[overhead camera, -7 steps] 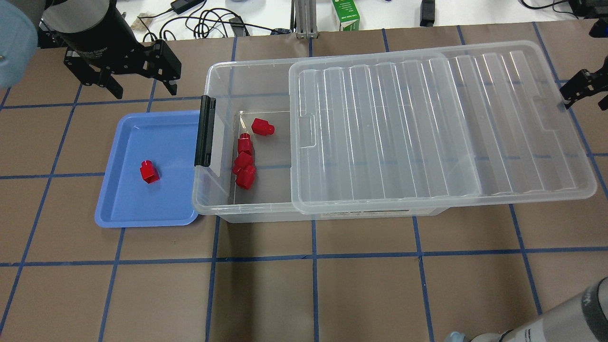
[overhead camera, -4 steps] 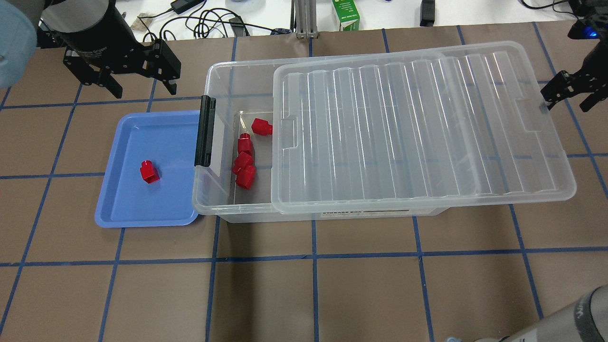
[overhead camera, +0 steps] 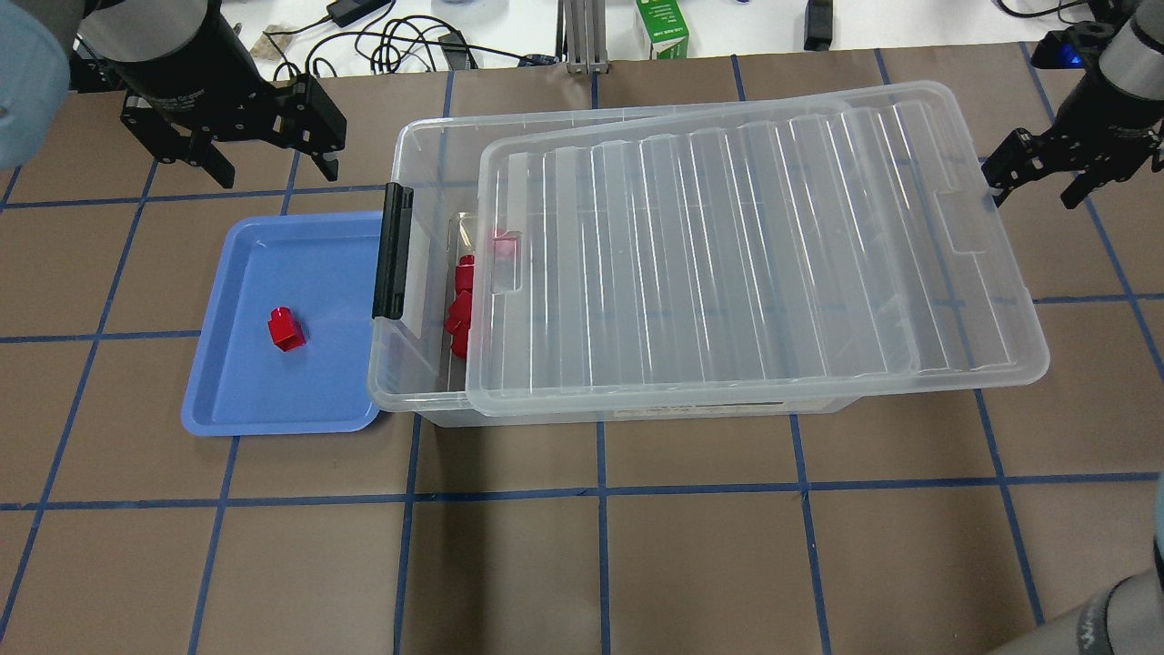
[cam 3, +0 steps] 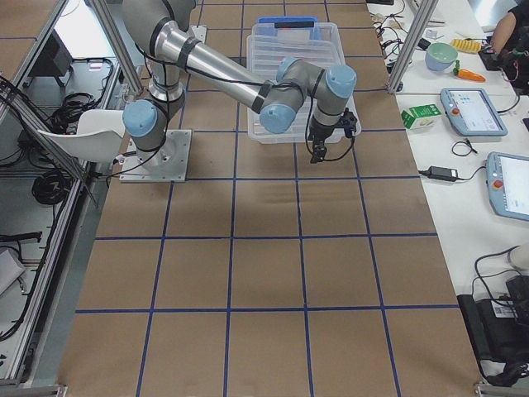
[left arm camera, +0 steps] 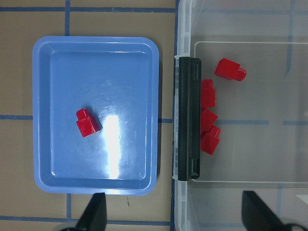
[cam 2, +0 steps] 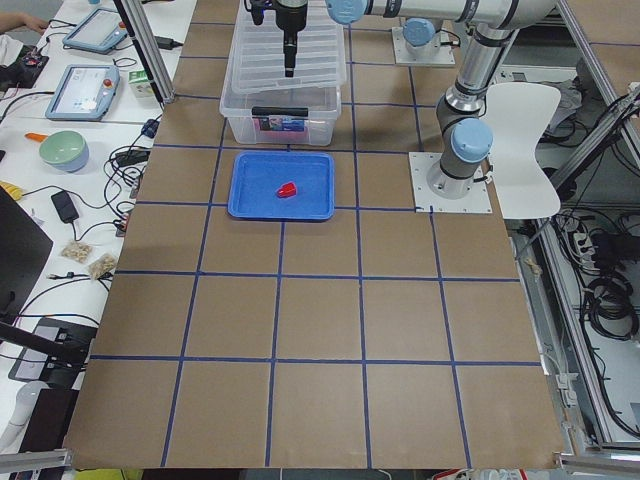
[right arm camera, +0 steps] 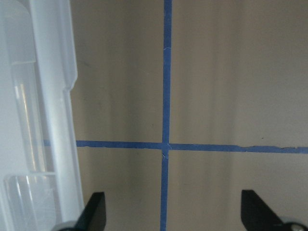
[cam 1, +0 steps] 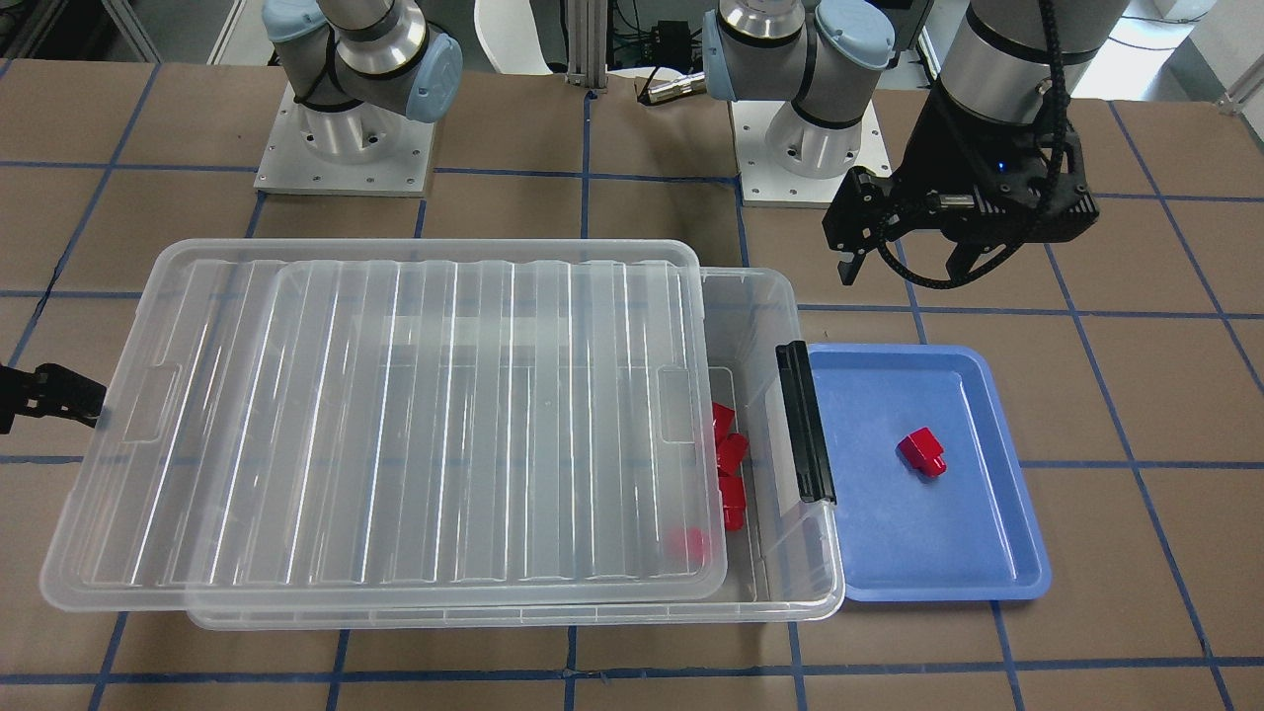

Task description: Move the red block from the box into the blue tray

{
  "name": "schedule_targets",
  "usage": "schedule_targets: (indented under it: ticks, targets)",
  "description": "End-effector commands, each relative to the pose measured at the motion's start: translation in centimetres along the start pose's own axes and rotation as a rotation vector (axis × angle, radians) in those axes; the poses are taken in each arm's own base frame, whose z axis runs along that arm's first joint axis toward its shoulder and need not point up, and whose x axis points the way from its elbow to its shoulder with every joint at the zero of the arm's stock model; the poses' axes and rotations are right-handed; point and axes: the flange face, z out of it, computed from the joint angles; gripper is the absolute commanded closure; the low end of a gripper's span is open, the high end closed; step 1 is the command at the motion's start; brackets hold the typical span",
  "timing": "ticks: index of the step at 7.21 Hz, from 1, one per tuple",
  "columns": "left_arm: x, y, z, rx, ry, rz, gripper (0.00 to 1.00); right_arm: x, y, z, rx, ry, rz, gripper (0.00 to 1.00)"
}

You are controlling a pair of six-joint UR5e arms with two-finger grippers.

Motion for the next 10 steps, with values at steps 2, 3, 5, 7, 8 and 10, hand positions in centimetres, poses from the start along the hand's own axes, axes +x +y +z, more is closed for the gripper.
schedule_targets:
  ticks: [2, 3, 5, 7, 8, 10]
  targets:
    - [0.0, -0.1, 0.0, 0.007, 0.001, -0.001, 0.00, -3.3, -0.6, 0.0, -0.002, 0.004, 0.022, 0.00]
    - [0.1, -0.1, 0.0, 0.007, 0.001, 0.000, 0.00, -4.3, -0.8, 0.1, -0.003, 0.005, 0.023, 0.00]
    - [0.1, -0.1, -0.1, 0.010, 0.001, 0.000, 0.00, -7.1, -1.2, 0.0, 0.005, 0.012, 0.040, 0.00]
    - [0.0, -0.1, 0.0, 0.008, 0.001, -0.001, 0.00, -7.3, -1.3, 0.1, 0.004, 0.012, 0.039, 0.00]
    - [0.0, -0.1, 0.0, 0.008, 0.001, -0.001, 0.00, -7.2, -1.4, -0.2, 0.010, 0.014, 0.037, 0.00]
    - [0.0, -0.1, 0.0, 0.008, 0.001, 0.000, 0.00, -6.4, -1.2, -4.4, 0.074, 0.045, 0.035, 0.00]
